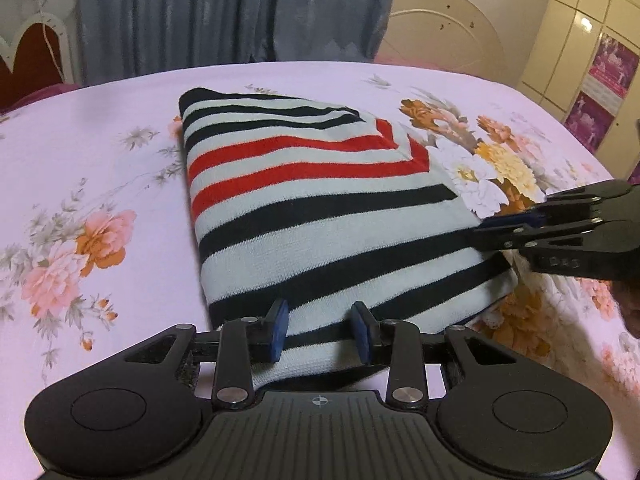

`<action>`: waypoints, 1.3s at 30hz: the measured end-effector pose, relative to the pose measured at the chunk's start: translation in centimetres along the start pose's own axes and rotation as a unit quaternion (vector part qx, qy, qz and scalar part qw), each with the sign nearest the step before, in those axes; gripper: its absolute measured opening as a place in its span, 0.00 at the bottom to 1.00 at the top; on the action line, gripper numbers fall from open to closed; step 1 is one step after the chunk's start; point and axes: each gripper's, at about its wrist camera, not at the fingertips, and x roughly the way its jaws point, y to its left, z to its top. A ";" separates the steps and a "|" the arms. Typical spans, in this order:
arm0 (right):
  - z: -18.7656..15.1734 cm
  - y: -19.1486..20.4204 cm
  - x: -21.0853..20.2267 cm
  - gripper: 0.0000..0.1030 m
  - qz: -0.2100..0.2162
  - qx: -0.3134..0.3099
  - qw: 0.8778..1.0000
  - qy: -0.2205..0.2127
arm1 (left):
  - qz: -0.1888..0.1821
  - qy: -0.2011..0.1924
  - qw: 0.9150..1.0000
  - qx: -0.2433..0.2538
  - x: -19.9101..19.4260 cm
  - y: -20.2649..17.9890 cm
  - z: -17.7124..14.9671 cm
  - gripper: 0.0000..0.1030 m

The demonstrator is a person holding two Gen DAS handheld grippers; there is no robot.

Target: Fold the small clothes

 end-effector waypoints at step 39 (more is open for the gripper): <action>4.4 0.2 4.0 0.26 0.029 0.018 0.998 -0.045 | 0.063 -0.010 0.998 -0.009 3.4 -1.0 6.2 0.64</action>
